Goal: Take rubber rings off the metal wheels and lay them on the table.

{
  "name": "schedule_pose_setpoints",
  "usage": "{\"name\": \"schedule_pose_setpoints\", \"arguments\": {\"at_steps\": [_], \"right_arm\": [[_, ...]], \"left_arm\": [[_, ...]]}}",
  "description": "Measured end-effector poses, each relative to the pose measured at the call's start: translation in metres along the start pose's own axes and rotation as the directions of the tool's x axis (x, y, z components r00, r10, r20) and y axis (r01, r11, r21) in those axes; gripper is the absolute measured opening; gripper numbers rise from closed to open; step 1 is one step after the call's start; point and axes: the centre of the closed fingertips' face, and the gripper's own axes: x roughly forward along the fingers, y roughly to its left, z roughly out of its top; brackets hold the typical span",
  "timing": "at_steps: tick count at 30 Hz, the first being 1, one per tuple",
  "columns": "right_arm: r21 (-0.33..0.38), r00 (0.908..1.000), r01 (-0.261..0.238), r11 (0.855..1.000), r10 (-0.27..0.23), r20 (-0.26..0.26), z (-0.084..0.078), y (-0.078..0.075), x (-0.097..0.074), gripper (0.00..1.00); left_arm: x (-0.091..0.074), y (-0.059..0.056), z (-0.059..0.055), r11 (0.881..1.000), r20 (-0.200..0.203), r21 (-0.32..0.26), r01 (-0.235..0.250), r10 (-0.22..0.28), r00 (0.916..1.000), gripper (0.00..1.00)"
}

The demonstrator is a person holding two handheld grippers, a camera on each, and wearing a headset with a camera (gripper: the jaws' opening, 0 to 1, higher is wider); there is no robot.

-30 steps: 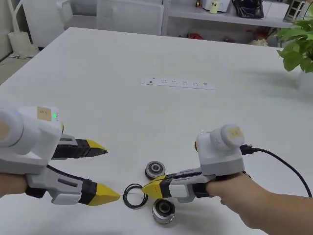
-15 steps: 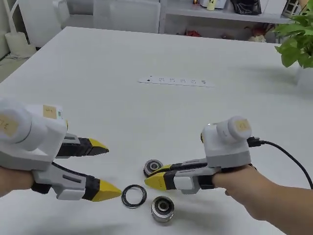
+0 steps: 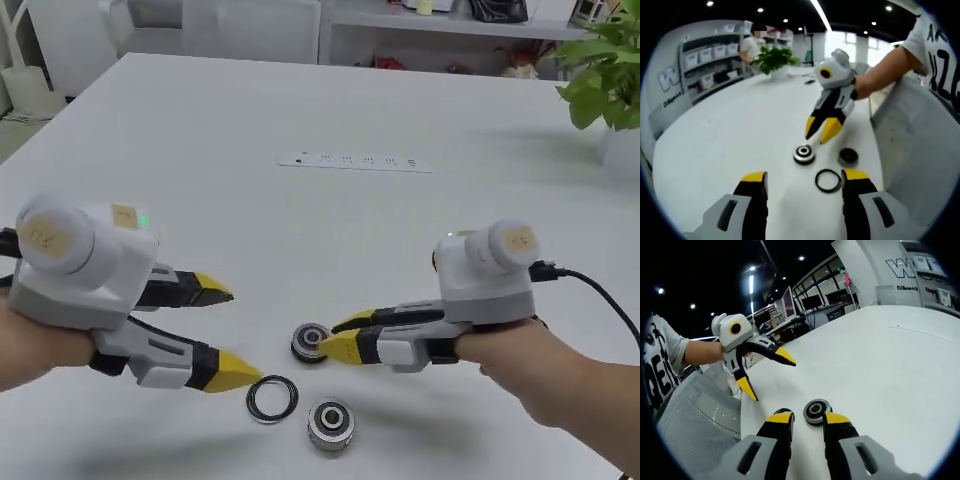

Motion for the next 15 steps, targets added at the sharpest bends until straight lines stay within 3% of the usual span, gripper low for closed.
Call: {"name": "schedule_pose_setpoints", "arguments": {"at_steps": [5, 15], "right_arm": [[-0.047, 0.9993, 0.029, 0.998, -0.03, -0.022, -0.005, -0.009, -0.001, 0.22], [-0.104, 0.9982, 0.041, 0.994, -0.045, -0.04, -0.013, -0.016, 0.001, 0.22]], "left_arm": [[0.009, 0.0, 0.002, 1.0, -0.008, 0.007, 0.015, -0.015, 0.9999, 0.59], [0.032, 0.0, 0.009, 0.999, -0.007, -0.001, 0.039, -0.039, 0.9992, 0.54]]}}
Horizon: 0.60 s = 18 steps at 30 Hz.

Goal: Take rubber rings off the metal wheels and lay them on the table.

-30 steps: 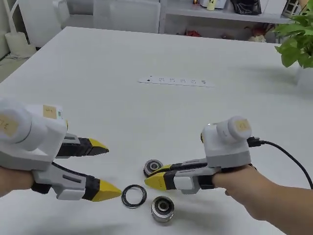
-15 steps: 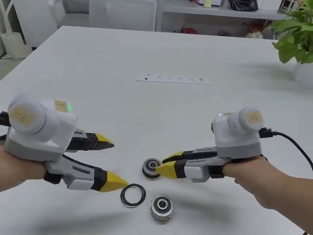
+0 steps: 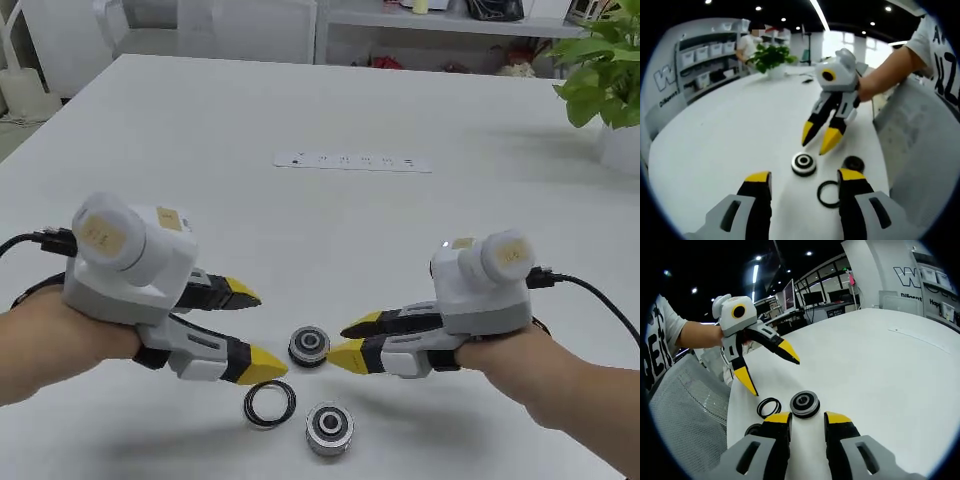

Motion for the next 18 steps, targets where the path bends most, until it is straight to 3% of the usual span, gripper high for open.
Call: {"name": "schedule_pose_setpoints", "arguments": {"at_steps": [8, 18], "right_arm": [[-0.005, 1.0, 0.0, 1.0, 0.0, -0.001, -0.002, 0.001, 0.0, 0.23], [-0.007, 1.0, 0.003, 1.0, -0.003, 0.001, -0.001, 0.003, 0.0, 0.23]], "left_arm": [[0.016, 0.0, -0.001, 0.999, -0.017, -0.009, 0.035, -0.036, 0.9992, 0.45], [0.029, -0.001, -0.007, 0.999, -0.047, -0.018, 0.045, -0.046, 0.9978, 0.36]]}}
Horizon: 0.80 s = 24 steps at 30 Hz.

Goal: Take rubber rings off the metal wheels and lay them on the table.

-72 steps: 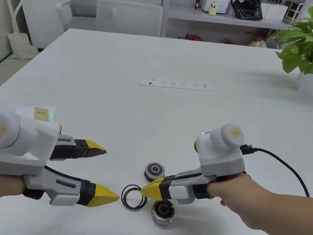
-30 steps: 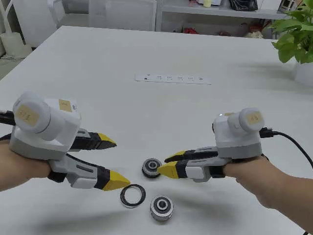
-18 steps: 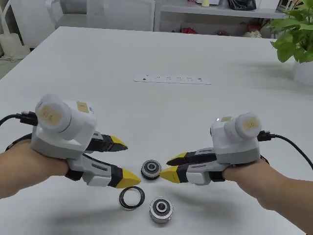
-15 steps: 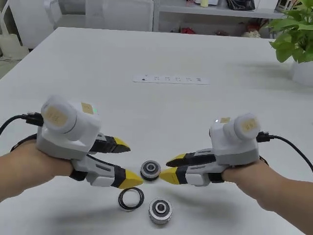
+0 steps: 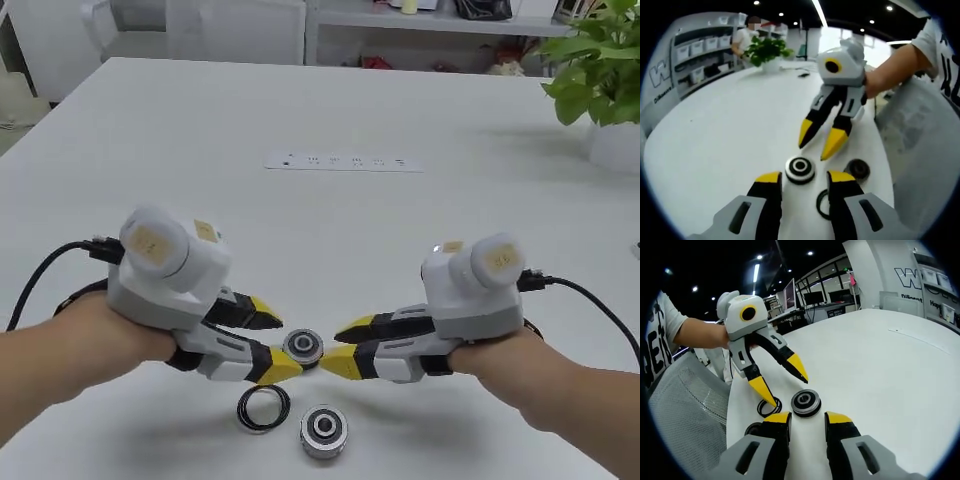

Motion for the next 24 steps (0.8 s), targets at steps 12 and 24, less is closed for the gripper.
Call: {"name": "schedule_pose_setpoints", "arguments": {"at_steps": [12, 24], "right_arm": [[-0.002, 1.0, 0.0, 1.0, 0.0, 0.0, -0.001, 0.001, 0.001, 0.23], [-0.023, 1.0, -0.005, 1.0, 0.005, -0.005, -0.002, 0.002, 0.008, 0.25]], "left_arm": [[0.008, 0.003, 0.005, 1.0, 0.009, 0.008, -0.018, 0.018, 0.9998, 0.22], [0.013, 0.004, 0.006, 0.998, 0.0, 0.053, -0.034, 0.034, 0.9994, 0.14]]}}
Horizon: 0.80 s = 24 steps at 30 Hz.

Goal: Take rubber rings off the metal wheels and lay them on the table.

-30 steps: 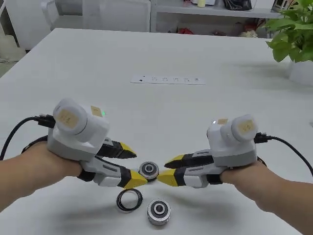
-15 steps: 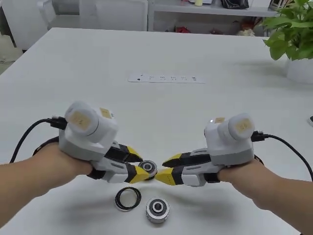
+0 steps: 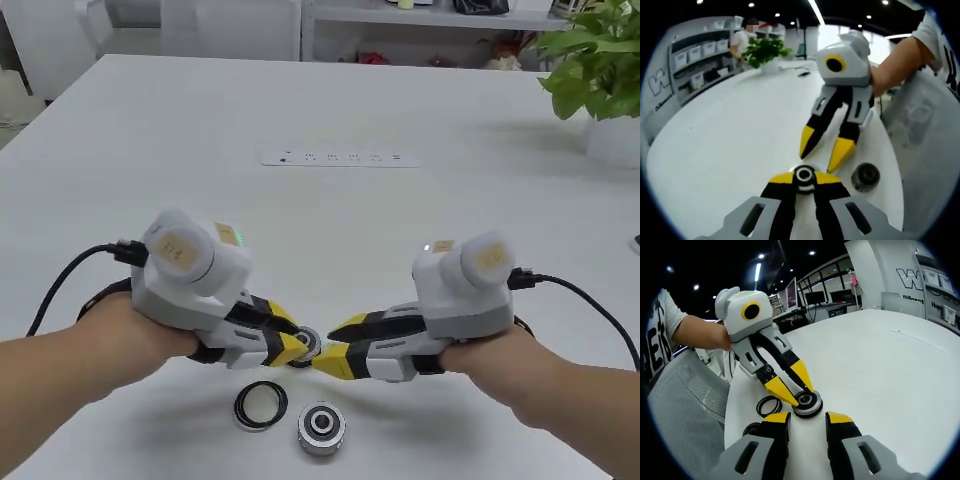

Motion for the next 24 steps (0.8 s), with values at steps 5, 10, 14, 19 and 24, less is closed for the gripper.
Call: {"name": "schedule_pose_setpoints", "arguments": {"at_steps": [5, 10, 14, 19, 24], "right_arm": [[-0.046, 1.0, -0.001, 0.999, 0.001, -0.005, 0.0, 0.002, 0.007, 0.26], [-0.102, 0.9996, 0.013, 0.995, -0.015, -0.022, -0.002, -0.001, 0.012, 0.23], [-0.103, 0.9997, 0.013, 0.995, -0.014, -0.017, -0.003, -0.002, 0.01, 0.21], [-0.094, 0.9997, 0.012, 0.996, -0.014, -0.02, -0.005, -0.002, 0.006, 0.16], [-0.085, 0.9994, 0.018, 0.996, -0.021, -0.027, -0.007, -0.004, 0.004, 0.11]], "left_arm": [[0.001, 0.0, 0.001, 1.0, -0.008, 0.0, -0.01, 0.01, 0.9999, 0.14], [0.002, 0.0, 0.0, 1.0, -0.013, 0.002, -0.017, 0.017, 0.9998, 0.14], [0.002, 0.0, 0.0, 1.0, -0.015, 0.0, -0.024, 0.024, 0.9996, 0.13], [0.002, 0.0, 0.0, 1.0, -0.014, -0.007, -0.029, 0.029, 0.9995, 0.13], [0.002, 0.0, 0.0, 0.999, -0.006, -0.025, -0.039, 0.039, 0.9992, 0.13]]}}
